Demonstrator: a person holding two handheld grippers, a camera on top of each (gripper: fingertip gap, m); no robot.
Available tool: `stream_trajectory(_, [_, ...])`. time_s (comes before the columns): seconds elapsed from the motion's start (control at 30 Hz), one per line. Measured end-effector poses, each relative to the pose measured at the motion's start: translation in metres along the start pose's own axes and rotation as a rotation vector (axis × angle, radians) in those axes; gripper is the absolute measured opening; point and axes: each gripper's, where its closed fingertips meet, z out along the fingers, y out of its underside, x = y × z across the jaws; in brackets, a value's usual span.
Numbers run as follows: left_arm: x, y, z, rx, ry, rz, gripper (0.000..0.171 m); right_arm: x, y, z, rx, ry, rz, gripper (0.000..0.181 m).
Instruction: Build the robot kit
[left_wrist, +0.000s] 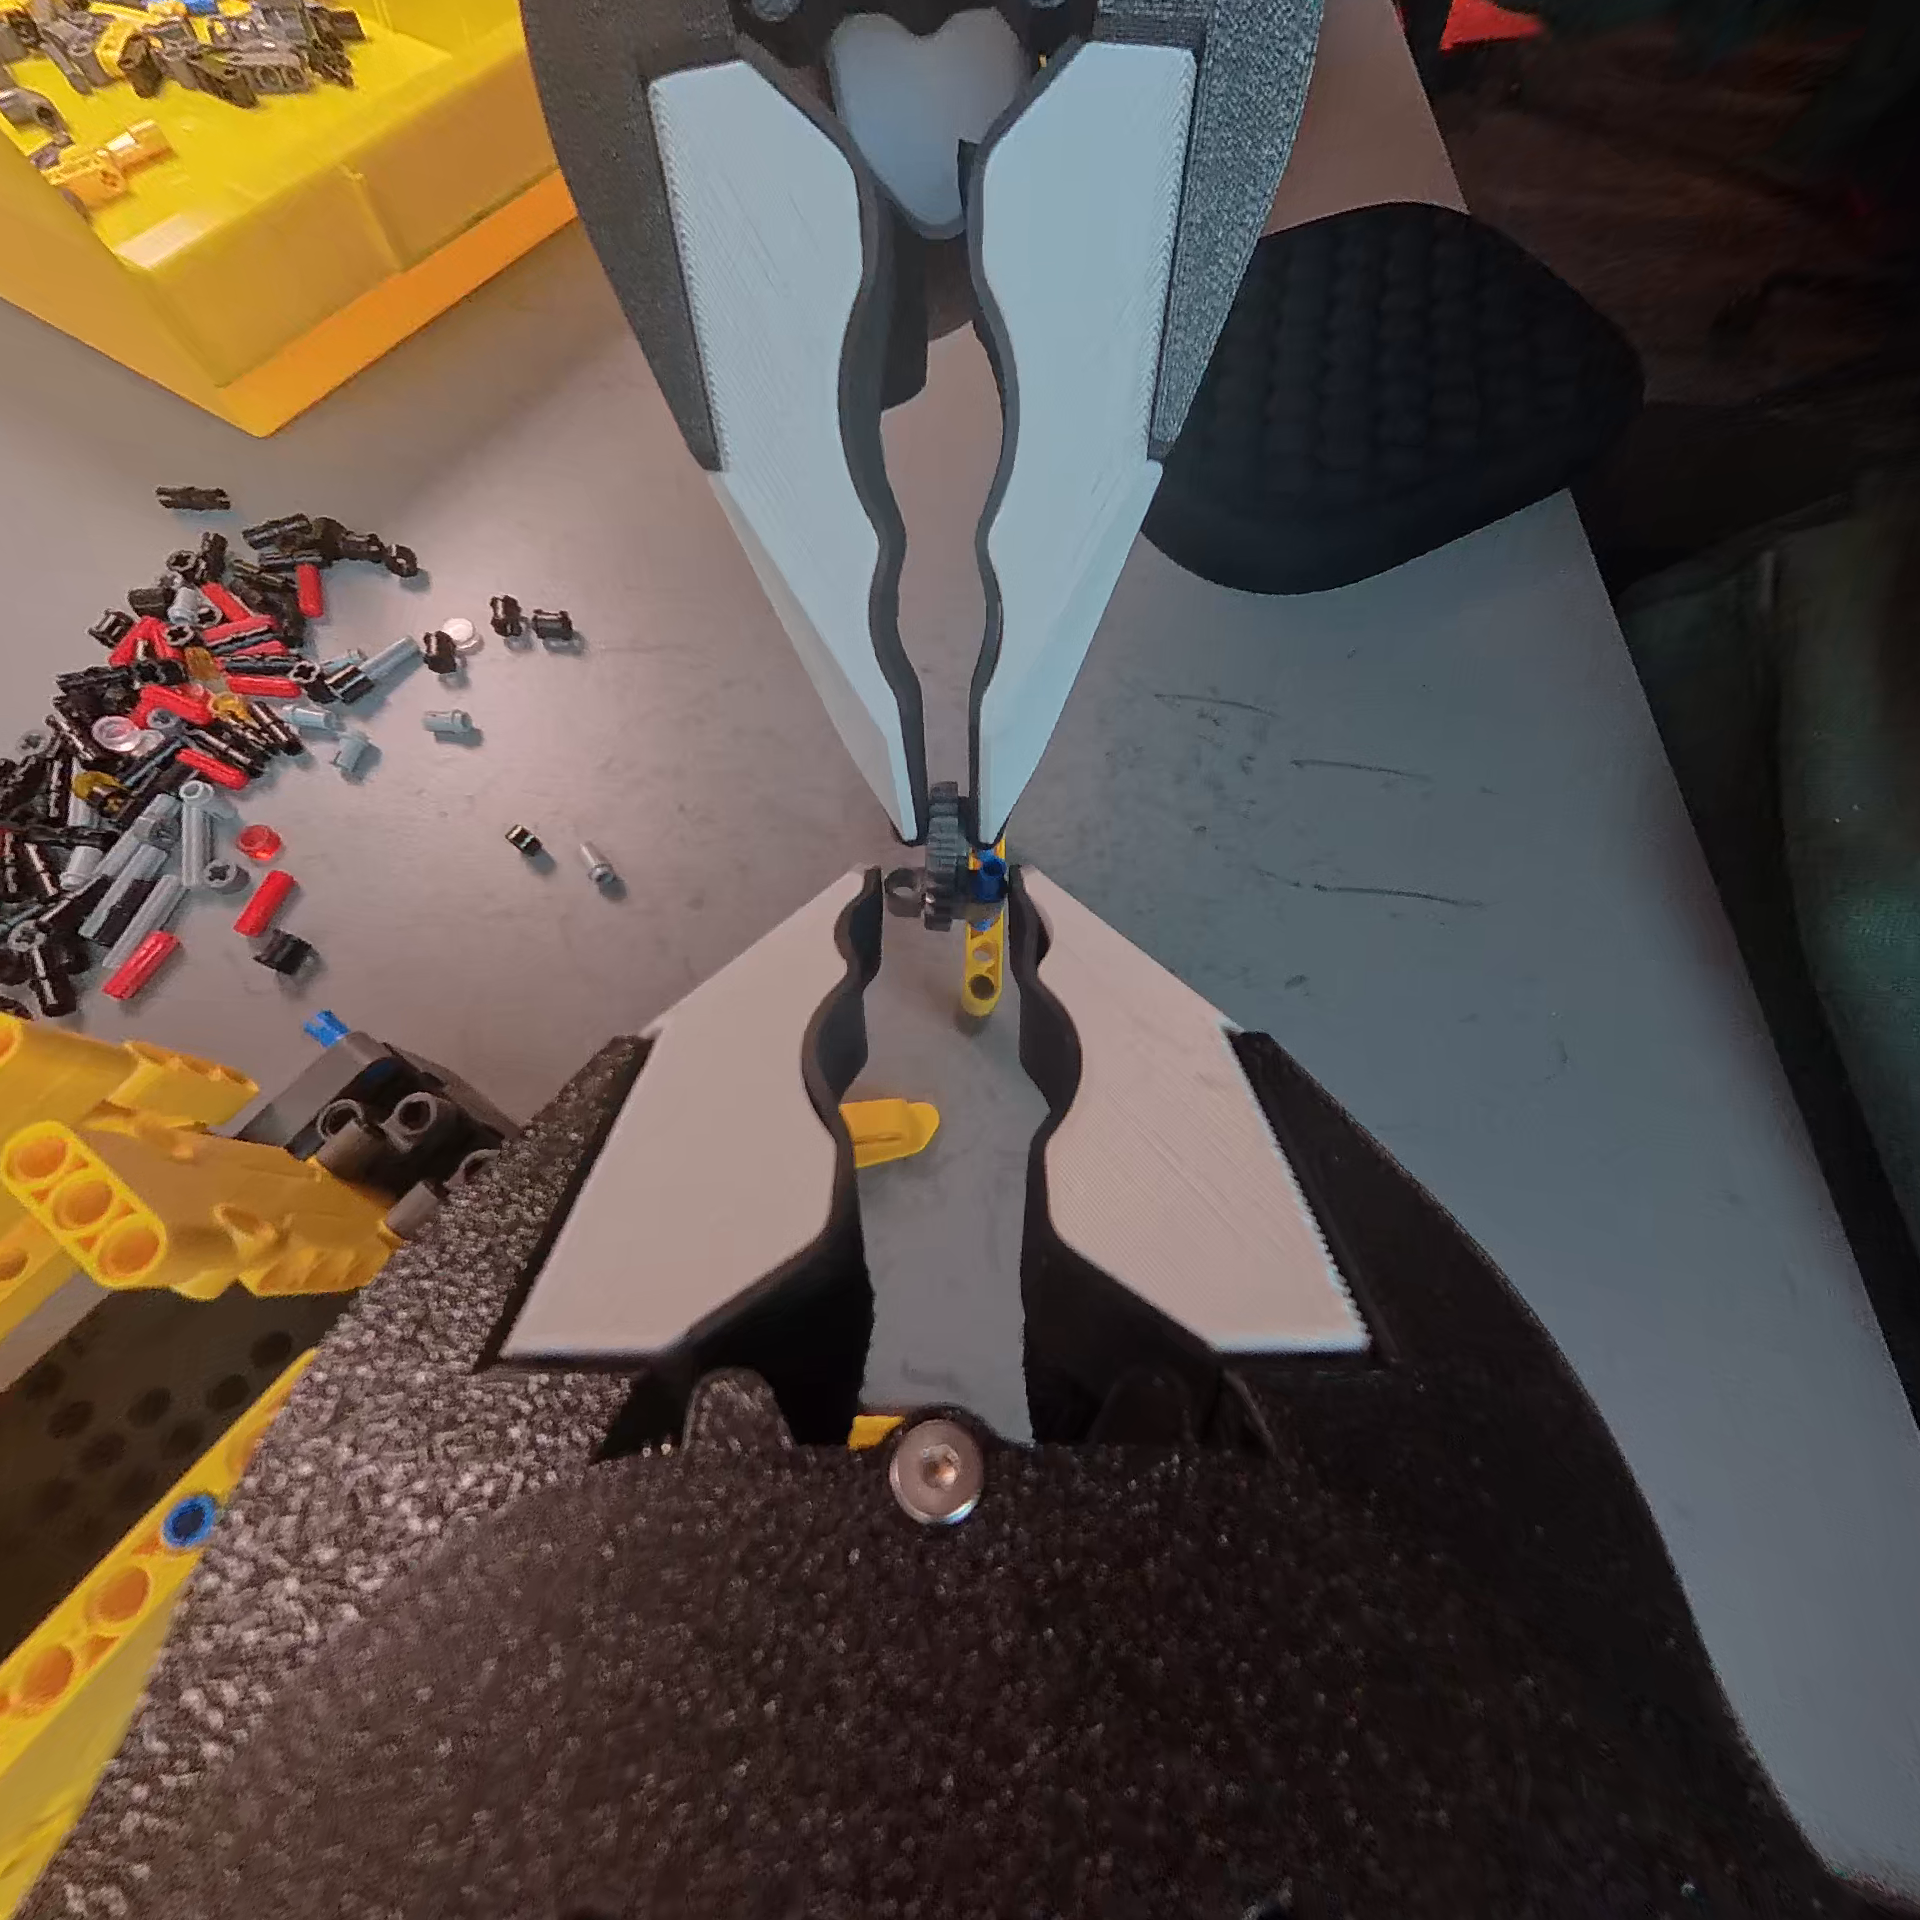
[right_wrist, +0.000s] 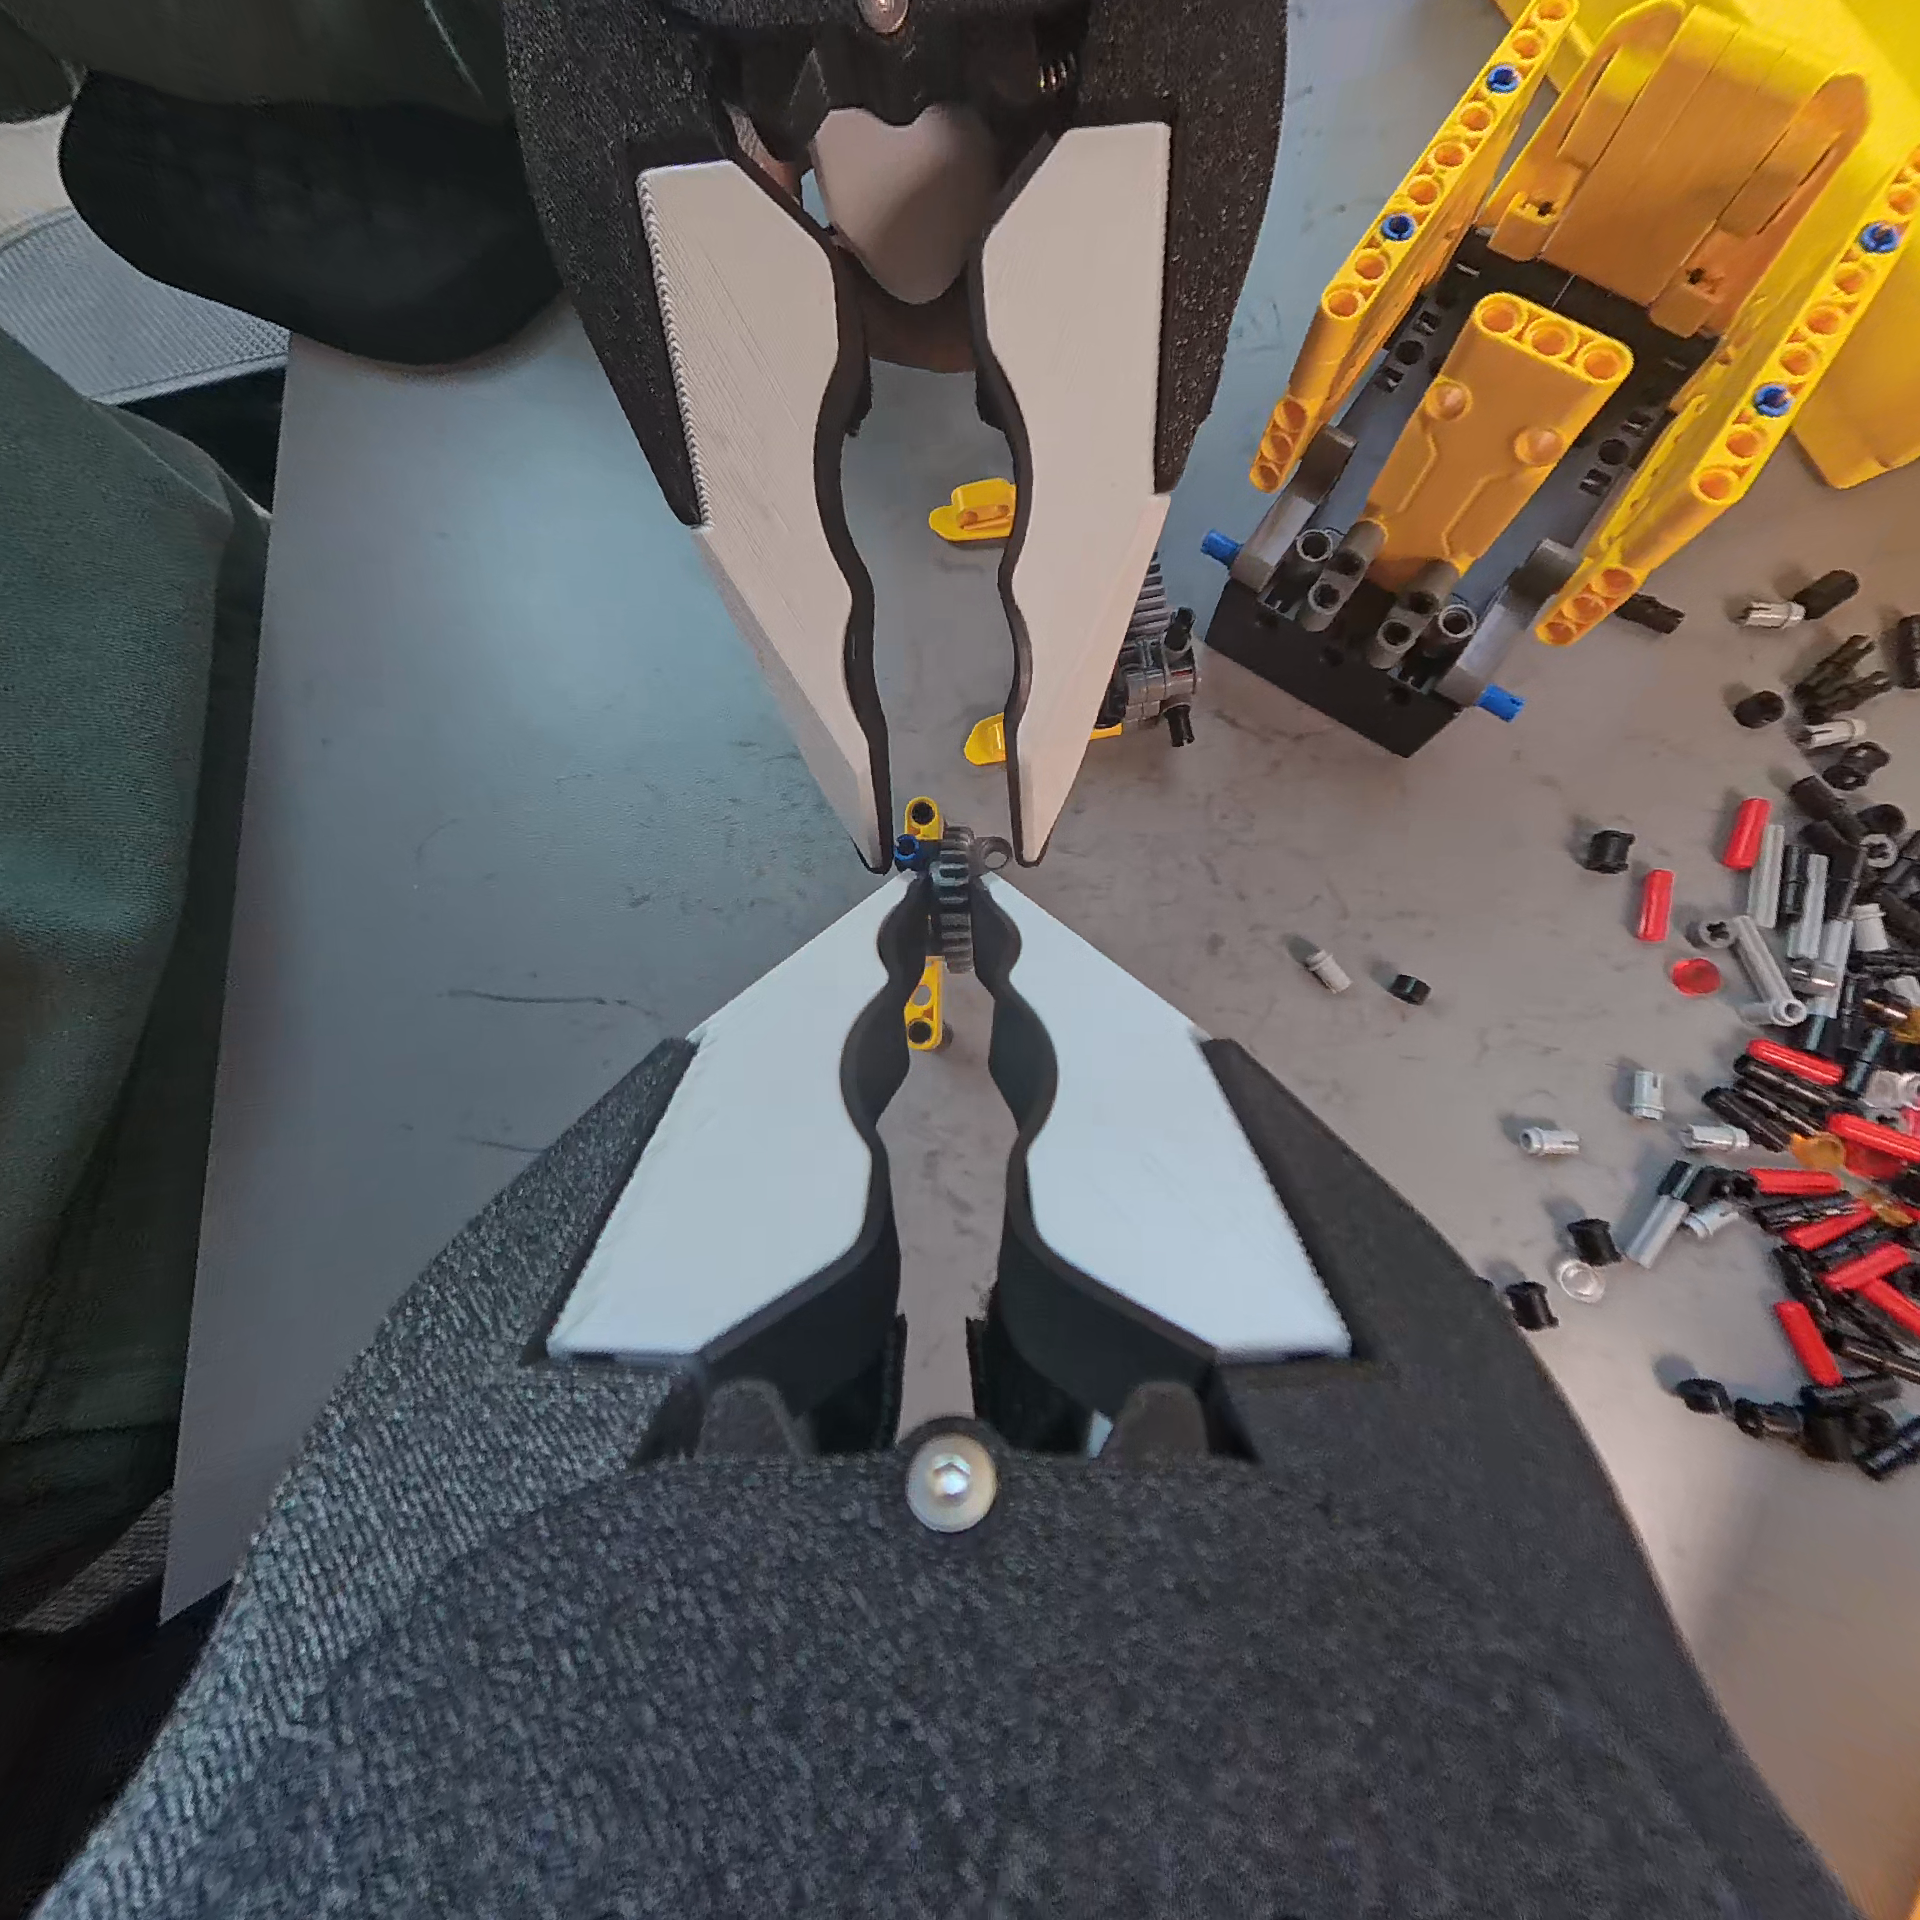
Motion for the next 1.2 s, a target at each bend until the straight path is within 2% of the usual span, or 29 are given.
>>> stream_trajectory(0.4, [0.0009,0.0004,0.0029,-0.013,-0.005,0.022,0.023,-0.0008,0.0022,-0.0007,0.019,-0.002,-0.025,0.007])
stream_trajectory(1.0, [0.0000,0.0018,0.0030,-0.027,-0.038,0.118,0.022,0.0004,0.0023,-0.0005,0.025,0.088,-0.111,0.007])
stream_trajectory(1.2, [-0.0008,0.0030,0.0031,-0.025,-0.045,0.105,0.022,0.0018,0.0019,0.0003,0.033,0.090,-0.121,0.007])
